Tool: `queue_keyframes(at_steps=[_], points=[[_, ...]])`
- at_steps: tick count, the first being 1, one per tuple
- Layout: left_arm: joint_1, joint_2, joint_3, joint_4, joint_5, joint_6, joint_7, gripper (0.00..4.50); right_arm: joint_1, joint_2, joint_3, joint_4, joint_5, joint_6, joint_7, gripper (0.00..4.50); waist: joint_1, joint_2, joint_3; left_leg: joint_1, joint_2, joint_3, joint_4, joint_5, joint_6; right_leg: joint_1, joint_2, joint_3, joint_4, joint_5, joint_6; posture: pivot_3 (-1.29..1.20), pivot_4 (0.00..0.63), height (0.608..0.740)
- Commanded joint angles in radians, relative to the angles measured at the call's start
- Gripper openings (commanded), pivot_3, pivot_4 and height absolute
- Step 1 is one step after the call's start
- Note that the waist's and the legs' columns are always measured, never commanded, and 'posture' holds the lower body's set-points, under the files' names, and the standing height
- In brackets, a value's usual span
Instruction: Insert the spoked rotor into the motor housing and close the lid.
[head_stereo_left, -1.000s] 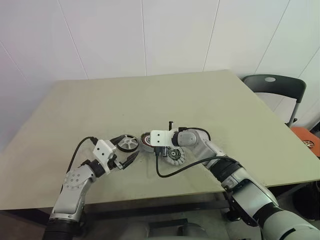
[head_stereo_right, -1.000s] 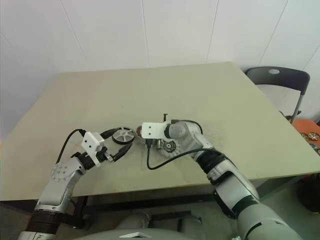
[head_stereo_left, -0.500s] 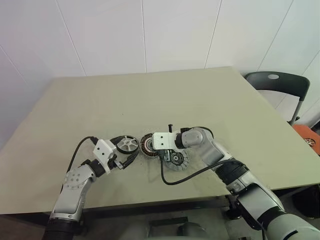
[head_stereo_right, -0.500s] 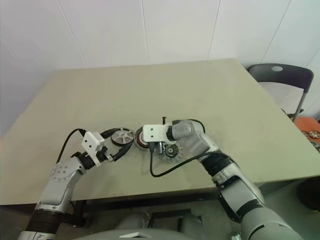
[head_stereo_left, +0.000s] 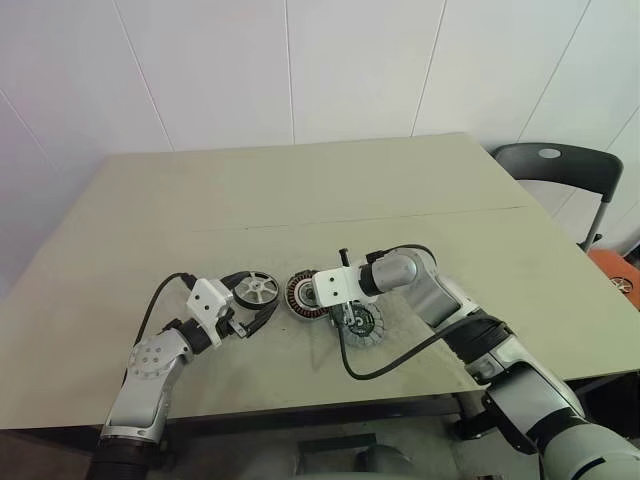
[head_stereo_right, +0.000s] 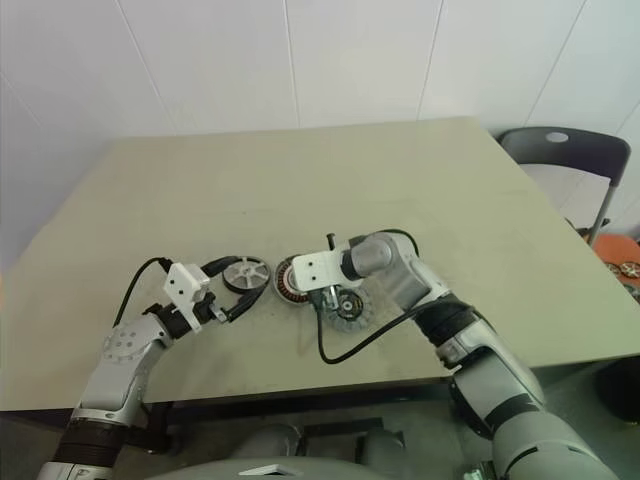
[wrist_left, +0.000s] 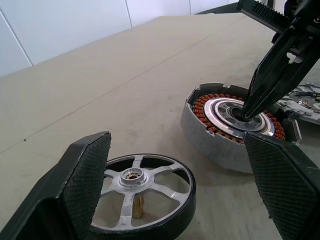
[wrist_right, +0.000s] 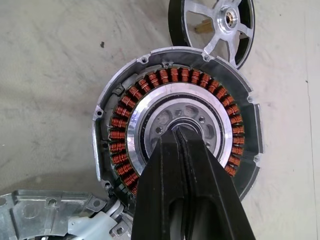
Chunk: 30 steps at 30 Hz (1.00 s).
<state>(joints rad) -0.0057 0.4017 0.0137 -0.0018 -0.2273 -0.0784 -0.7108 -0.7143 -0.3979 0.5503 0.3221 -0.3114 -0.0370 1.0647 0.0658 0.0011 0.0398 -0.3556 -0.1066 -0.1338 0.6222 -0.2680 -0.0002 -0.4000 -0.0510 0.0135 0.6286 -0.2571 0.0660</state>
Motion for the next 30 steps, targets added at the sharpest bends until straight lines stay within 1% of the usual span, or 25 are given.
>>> queue_keyframes(at_steps=[1, 6, 10, 20, 25, 30], points=[[-0.011, 0.000, 0.004, -0.015, 0.001, -0.022, 0.004, 4.50, 0.035, -0.006, 0.049, 0.039, -0.029, 0.014, 0.039, 0.02, 0.000, 0.000, 0.000, 0.000, 0.000, 0.000, 0.000, 0.000, 0.000, 0.000, 0.000, 0.000, 0.000, 0.000, 0.000, 0.00, 0.000, 0.740], [-0.011, 0.000, 0.003, -0.015, 0.002, -0.022, 0.005, 4.50, 0.052, -0.032, 0.059, 0.015, -0.020, 0.015, 0.087, 0.02, 0.001, 0.000, 0.000, 0.001, 0.000, 0.000, 0.001, 0.000, 0.000, 0.001, 0.000, 0.000, 0.001, 0.000, 0.000, 0.00, 0.000, 0.740], [-0.011, 0.000, 0.003, -0.014, 0.003, -0.022, 0.005, 4.50, 0.055, -0.025, 0.044, 0.006, -0.005, 0.015, 0.077, 0.02, 0.002, 0.000, 0.000, 0.000, 0.000, 0.000, 0.000, 0.000, 0.000, 0.000, 0.000, 0.000, 0.000, 0.000, 0.000, 0.00, 0.000, 0.740], [-0.018, -0.001, 0.003, -0.009, 0.002, -0.024, 0.004, 4.50, 0.020, 0.062, 0.011, 0.048, -0.031, -0.006, -0.072, 0.02, -0.002, 0.000, 0.000, 0.000, 0.000, 0.000, 0.000, 0.001, -0.001, 0.000, 0.001, 0.001, 0.002, 0.000, 0.000, 0.00, 0.000, 0.740], [-0.024, -0.002, 0.002, -0.005, 0.003, -0.023, 0.006, 4.50, -0.013, 0.088, -0.009, 0.084, -0.032, -0.013, -0.109, 0.02, -0.005, 0.000, 0.000, 0.000, 0.001, 0.000, 0.001, 0.001, -0.002, -0.001, 0.001, 0.001, 0.003, 0.000, 0.000, 0.00, 0.000, 0.740], [-0.028, -0.003, 0.002, -0.002, 0.004, -0.023, 0.006, 4.50, -0.042, 0.087, -0.010, 0.102, -0.042, -0.035, -0.122, 0.02, -0.006, 0.000, 0.000, 0.000, 0.002, 0.000, 0.001, 0.002, -0.003, -0.002, 0.002, 0.001, 0.004, 0.001, -0.001, 0.00, 0.000, 0.740]])
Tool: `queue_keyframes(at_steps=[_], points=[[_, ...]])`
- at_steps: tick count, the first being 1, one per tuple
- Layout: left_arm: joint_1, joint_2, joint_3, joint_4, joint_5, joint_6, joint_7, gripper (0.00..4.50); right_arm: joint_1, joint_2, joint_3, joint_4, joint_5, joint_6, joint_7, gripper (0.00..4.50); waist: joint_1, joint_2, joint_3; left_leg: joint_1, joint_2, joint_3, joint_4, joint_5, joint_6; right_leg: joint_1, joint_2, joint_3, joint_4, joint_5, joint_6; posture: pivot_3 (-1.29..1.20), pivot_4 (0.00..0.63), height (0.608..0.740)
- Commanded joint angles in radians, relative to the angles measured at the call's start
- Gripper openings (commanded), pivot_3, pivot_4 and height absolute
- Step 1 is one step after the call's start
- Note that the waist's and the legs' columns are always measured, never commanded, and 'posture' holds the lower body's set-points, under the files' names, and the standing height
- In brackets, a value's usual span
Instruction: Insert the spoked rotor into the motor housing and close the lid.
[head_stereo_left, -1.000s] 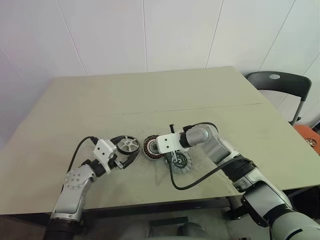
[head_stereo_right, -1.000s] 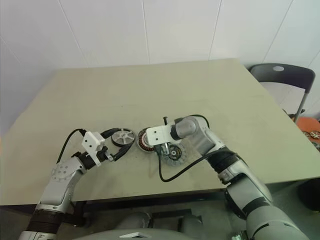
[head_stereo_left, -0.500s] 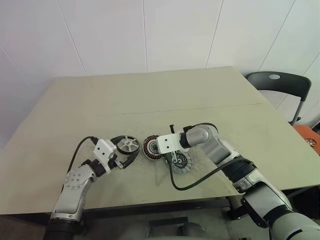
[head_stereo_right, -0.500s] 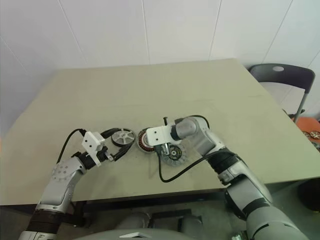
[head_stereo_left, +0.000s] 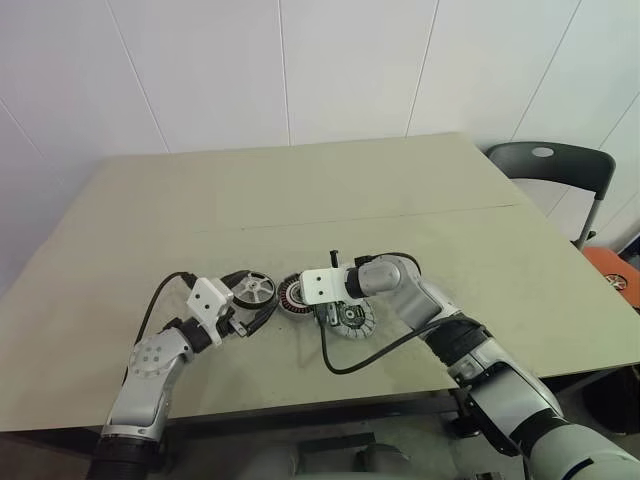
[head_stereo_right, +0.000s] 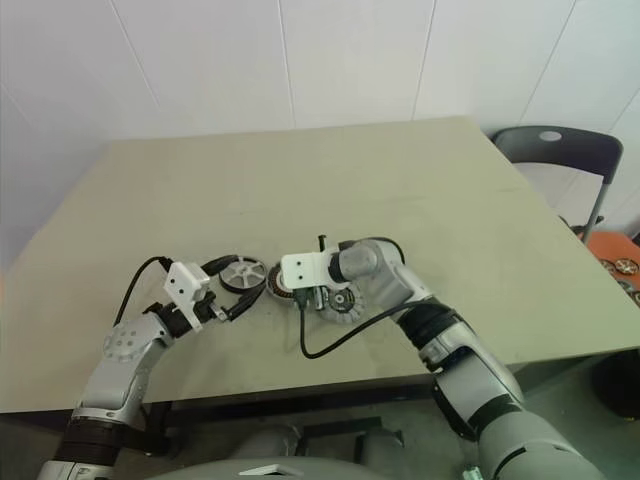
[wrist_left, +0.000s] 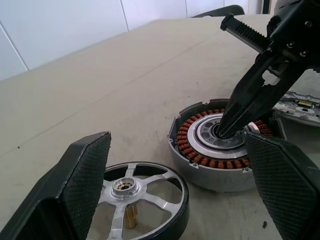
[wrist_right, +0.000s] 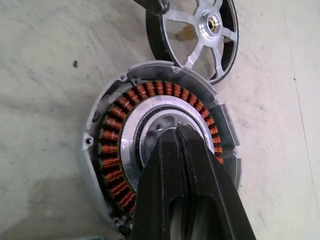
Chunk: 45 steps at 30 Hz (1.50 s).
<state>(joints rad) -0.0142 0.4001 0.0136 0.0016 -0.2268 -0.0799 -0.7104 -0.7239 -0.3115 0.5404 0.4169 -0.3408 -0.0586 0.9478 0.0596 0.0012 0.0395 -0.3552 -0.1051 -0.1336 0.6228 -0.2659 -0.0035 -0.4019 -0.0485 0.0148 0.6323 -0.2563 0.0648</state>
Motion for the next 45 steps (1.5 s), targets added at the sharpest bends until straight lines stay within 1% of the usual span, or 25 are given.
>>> queue_keyframes(at_steps=[1, 4, 7, 8, 13, 14, 15, 21, 26, 31, 36, 41, 45], points=[[-0.020, -0.001, 0.002, -0.005, 0.003, -0.022, 0.005, 4.50, -0.040, -0.001, 0.001, 0.004, -0.015, -0.017, -0.002, 0.02, 0.000, 0.000, 0.000, 0.000, 0.000, 0.000, 0.000, 0.000, 0.000, 0.000, 0.000, 0.000, 0.000, 0.000, 0.000, 0.00, 0.000, 0.740], [-0.021, -0.002, 0.001, -0.004, 0.003, -0.023, 0.005, 4.50, -0.054, -0.003, -0.001, -0.007, -0.018, -0.019, 0.008, 0.02, 0.000, 0.000, 0.000, -0.001, 0.000, 0.000, 0.000, 0.000, 0.000, -0.001, 0.000, 0.000, 0.000, 0.000, 0.000, 0.00, 0.000, 0.740], [-0.022, -0.002, 0.000, -0.002, 0.003, -0.023, 0.004, 4.50, -0.063, -0.010, 0.005, -0.018, -0.025, -0.026, 0.023, 0.63, -0.002, 0.000, 0.000, -0.001, 0.000, 0.000, 0.000, 0.000, 0.000, -0.002, 0.000, 0.000, 0.000, 0.000, 0.000, 0.00, 0.000, 0.740], [-0.023, -0.002, 0.000, -0.002, 0.003, -0.023, 0.004, 4.50, -0.064, -0.012, 0.007, -0.021, -0.024, -0.026, 0.032, 0.88, -0.003, 0.000, 0.000, -0.001, 0.000, 0.000, 0.000, 0.000, 0.000, -0.002, 0.000, 0.000, 0.000, 0.000, 0.000, 0.00, 0.000, 0.740], [-0.020, -0.002, 0.001, -0.005, 0.003, -0.024, 0.005, 4.50, -0.076, -0.013, 0.016, -0.023, -0.054, -0.034, 0.019, 2.50, -0.016, 0.000, 0.000, -0.001, 0.000, 0.000, 0.000, 0.000, 0.000, -0.001, 0.000, 0.000, 0.000, 0.000, 0.000, 0.00, 0.000, 0.740], [-0.019, -0.002, 0.001, -0.006, 0.003, -0.024, 0.005, 4.50, -0.078, -0.012, 0.019, -0.022, -0.059, -0.035, 0.016, 2.91, -0.018, 0.000, 0.000, -0.001, 0.000, 0.000, 0.000, 0.000, 0.000, -0.001, 0.000, 0.000, 0.000, 0.000, 0.000, 0.00, 0.000, 0.740], [-0.018, -0.002, 0.001, -0.007, 0.003, -0.024, 0.005, 4.50, -0.080, -0.010, 0.022, -0.017, -0.069, -0.037, 0.006, 3.13, -0.020, 0.000, 0.000, -0.001, 0.000, 0.000, 0.000, 0.000, 0.000, -0.001, 0.000, 0.000, 0.000, 0.000, 0.000, 0.00, 0.000, 0.740], [-0.014, -0.002, 0.002, -0.010, 0.002, -0.022, 0.005, 4.50, -0.085, 0.008, 0.044, 0.023, -0.119, -0.057, -0.058, 3.13, -0.021, 0.000, 0.000, 0.000, 0.000, 0.000, 0.000, 0.000, -0.001, -0.001, 0.000, 0.001, 0.001, 0.000, 0.000, 0.00, 0.000, 0.740], [-0.014, -0.003, 0.001, -0.010, 0.002, -0.022, 0.005, 4.50, -0.090, 0.005, 0.083, 0.040, -0.167, -0.099, -0.073, 3.13, -0.022, 0.000, 0.000, 0.001, 0.000, 0.000, 0.001, 0.001, -0.002, -0.001, 0.001, 0.001, 0.004, 0.000, -0.001, 0.00, 0.000, 0.740], [-0.021, -0.008, -0.002, -0.006, 0.003, -0.022, 0.005, 4.50, -0.121, 0.010, 0.138, 0.068, -0.217, -0.165, -0.052, 3.13, -0.023, 0.000, 0.000, 0.002, 0.001, 0.000, 0.003, 0.001, -0.002, -0.001, 0.001, 0.001, 0.006, 0.001, -0.001, 0.00, 0.000, 0.740], [-0.021, -0.013, -0.004, -0.008, 0.006, -0.020, 0.009, 4.50, -0.205, 0.037, 0.182, 0.144, -0.255, -0.231, -0.023, 3.13, -0.023, 0.000, 0.000, 0.002, 0.001, 0.001, 0.007, 0.002, -0.003, -0.001, 0.001, 0.001, 0.012, 0.000, -0.001, 0.00, 0.000, 0.740], [-0.007, -0.018, -0.002, -0.021, 0.007, -0.020, 0.022, 4.50, -0.313, 0.103, 0.191, 0.270, -0.289, -0.279, -0.069, 3.13, -0.027, 0.000, 0.000, 0.003, 0.001, 0.001, 0.007, 0.003, -0.004, -0.001, 0.002, 0.002, 0.015, 0.000, -0.001, 0.00, 0.000, 0.740], [0.007, -0.015, 0.003, -0.029, 0.005, -0.021, 0.030, 4.50, -0.351, 0.116, 0.204, 0.325, -0.313, -0.325, -0.081, 3.13, -0.035, 0.000, 0.000, 0.003, 0.001, 0.001, 0.006, 0.003, -0.005, -0.003, 0.003, 0.002, 0.016, 0.000, -0.001, 0.00, 0.000, 0.740]])
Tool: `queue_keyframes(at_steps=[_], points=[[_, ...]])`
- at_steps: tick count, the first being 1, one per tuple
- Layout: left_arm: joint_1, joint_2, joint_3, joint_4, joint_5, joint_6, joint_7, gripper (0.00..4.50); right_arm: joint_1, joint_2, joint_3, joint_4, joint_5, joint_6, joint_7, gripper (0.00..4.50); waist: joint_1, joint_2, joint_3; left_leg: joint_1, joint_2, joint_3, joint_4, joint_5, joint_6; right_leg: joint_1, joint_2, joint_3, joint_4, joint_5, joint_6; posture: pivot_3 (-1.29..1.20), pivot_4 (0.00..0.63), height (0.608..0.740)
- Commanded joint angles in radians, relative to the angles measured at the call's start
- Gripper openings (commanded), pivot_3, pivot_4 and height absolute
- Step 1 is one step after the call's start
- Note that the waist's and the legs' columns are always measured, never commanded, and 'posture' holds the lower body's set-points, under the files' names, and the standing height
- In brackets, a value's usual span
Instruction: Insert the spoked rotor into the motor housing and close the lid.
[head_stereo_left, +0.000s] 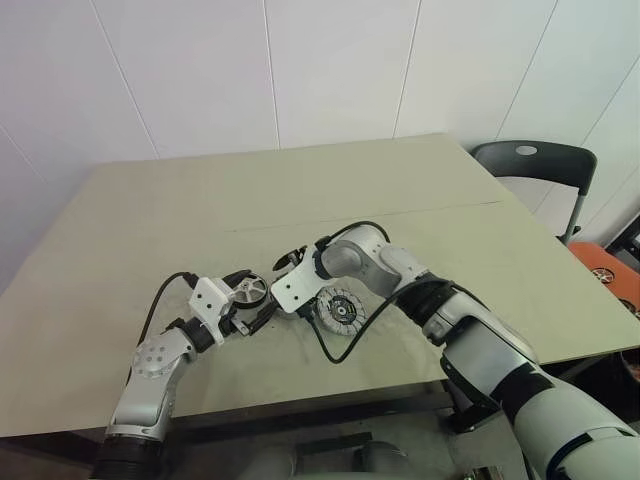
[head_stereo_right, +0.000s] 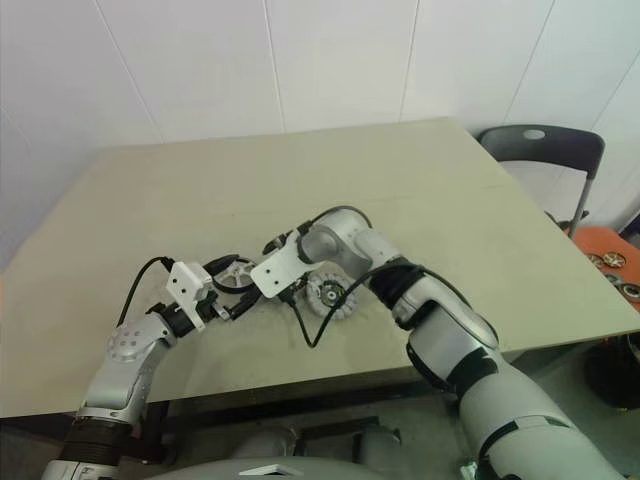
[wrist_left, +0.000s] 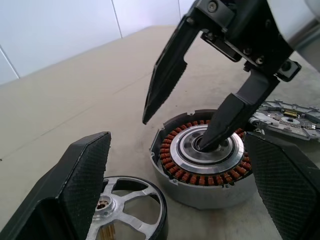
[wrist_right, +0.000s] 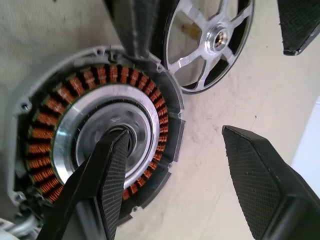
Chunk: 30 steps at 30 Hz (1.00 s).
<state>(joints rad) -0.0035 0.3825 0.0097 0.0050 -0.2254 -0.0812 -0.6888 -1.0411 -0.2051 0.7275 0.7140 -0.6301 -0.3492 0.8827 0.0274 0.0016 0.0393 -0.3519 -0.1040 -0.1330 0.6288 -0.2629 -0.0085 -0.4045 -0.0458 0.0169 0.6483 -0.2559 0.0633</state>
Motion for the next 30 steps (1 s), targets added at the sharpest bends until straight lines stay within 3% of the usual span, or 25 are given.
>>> queue_keyframes(at_steps=[1, 16, 30], points=[[-0.003, 0.003, 0.006, -0.033, 0.004, -0.020, 0.009, 4.50, -0.039, 0.008, 0.027, 0.035, -0.035, -0.053, -0.017, 3.13, -0.007, 0.000, 0.000, 0.000, 0.000, 0.000, 0.000, 0.000, 0.000, 0.000, 0.000, 0.000, 0.000, 0.000, 0.000, 0.00, 0.000, 0.740], [-0.017, 0.001, -0.003, -0.027, 0.003, -0.018, 0.007, 4.50, -0.097, -0.008, 0.097, 0.059, -0.134, -0.219, -0.029, 3.13, -0.014, 0.000, 0.000, -0.001, -0.001, -0.001, 0.000, 0.001, -0.001, -0.001, -0.001, 0.000, 0.000, 0.000, 0.000, 0.00, 0.000, 0.740], [-0.007, -0.001, -0.003, -0.033, 0.003, -0.022, 0.020, 4.50, 0.060, -0.005, 0.065, 0.045, -0.141, -0.211, -0.148, 3.13, -0.017, 0.001, -0.002, 0.007, 0.000, 0.000, -0.002, 0.001, -0.001, 0.006, 0.000, 0.001, 0.000, -0.002, -0.003, 0.00, 0.000, 0.740]])
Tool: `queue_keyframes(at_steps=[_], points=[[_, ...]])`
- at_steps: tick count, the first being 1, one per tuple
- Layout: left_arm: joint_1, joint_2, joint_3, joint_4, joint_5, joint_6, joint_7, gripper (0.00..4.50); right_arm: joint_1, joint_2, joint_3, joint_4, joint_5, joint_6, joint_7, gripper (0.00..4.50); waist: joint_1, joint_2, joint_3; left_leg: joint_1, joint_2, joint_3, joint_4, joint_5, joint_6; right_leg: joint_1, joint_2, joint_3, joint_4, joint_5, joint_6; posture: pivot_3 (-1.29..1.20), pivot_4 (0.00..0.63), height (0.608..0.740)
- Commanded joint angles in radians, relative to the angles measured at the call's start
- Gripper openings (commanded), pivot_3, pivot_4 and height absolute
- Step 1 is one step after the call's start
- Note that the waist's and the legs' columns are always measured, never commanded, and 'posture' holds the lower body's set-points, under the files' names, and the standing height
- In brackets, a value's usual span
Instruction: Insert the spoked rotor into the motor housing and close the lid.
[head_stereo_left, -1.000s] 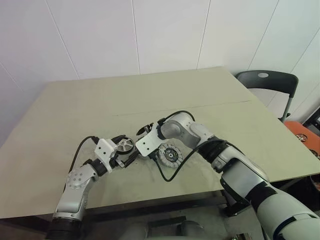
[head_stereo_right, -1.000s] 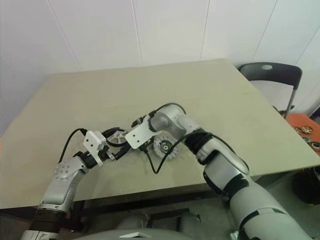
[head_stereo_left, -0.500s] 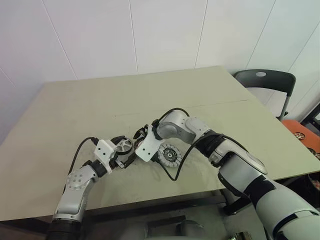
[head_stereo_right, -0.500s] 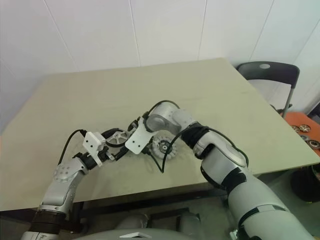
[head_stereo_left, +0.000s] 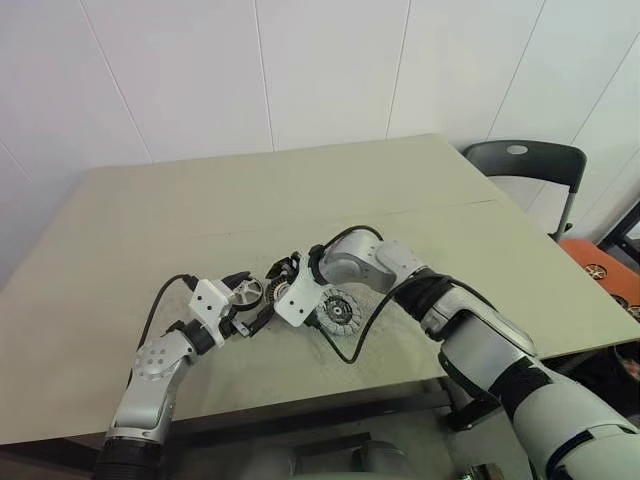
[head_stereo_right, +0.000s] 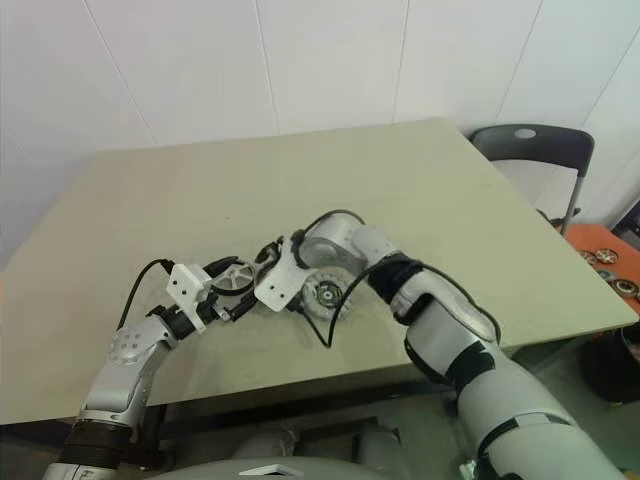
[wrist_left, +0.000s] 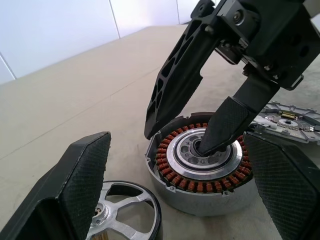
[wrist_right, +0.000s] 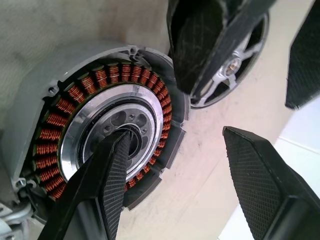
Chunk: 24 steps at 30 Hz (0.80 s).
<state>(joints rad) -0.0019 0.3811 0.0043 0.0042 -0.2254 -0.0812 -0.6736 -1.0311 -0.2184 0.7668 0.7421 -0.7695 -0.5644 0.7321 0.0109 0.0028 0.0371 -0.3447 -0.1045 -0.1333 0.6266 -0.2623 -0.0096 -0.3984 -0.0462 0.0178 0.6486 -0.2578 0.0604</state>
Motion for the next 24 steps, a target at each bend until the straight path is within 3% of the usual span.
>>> queue_keyframes(at_steps=[1, 9, 19, 24], points=[[-0.009, 0.000, 0.002, -0.032, 0.004, -0.022, 0.004, 4.50, 0.052, 0.010, 0.014, 0.022, 0.000, 0.015, -0.013, 3.13, -0.001, 0.000, 0.000, 0.003, 0.000, 0.000, -0.001, 0.000, 0.000, 0.003, 0.000, 0.000, 0.000, 0.000, 0.000, 0.00, 0.000, 0.740], [-0.026, 0.003, -0.002, -0.016, 0.006, -0.022, -0.002, 4.50, 0.049, 0.003, -0.001, 0.047, -0.005, 0.033, -0.028, 3.13, 0.000, 0.000, 0.000, 0.006, 0.001, 0.000, -0.002, 0.000, 0.000, 0.007, 0.001, 0.001, 0.000, -0.003, 0.003, 0.00, 0.000, 0.740], [-0.029, 0.007, -0.006, -0.014, 0.007, -0.023, -0.004, 4.50, -0.018, -0.005, -0.022, 0.034, 0.083, -0.008, 0.154, 3.13, 0.003, 0.000, 0.000, 0.005, -0.001, -0.001, -0.004, 0.000, 0.000, 0.005, -0.001, 0.001, -0.003, -0.001, 0.001, 0.00, 0.000, 0.740], [-0.024, 0.007, -0.004, -0.018, 0.008, -0.024, 0.001, 4.50, -0.054, 0.004, -0.032, 0.057, 0.109, -0.004, 0.184, 4.24, 0.003, 0.000, 0.001, 0.004, -0.001, -0.001, -0.006, 0.000, 0.000, 0.005, -0.001, 0.001, -0.004, -0.001, 0.001, 0.00, 0.000, 0.740]])
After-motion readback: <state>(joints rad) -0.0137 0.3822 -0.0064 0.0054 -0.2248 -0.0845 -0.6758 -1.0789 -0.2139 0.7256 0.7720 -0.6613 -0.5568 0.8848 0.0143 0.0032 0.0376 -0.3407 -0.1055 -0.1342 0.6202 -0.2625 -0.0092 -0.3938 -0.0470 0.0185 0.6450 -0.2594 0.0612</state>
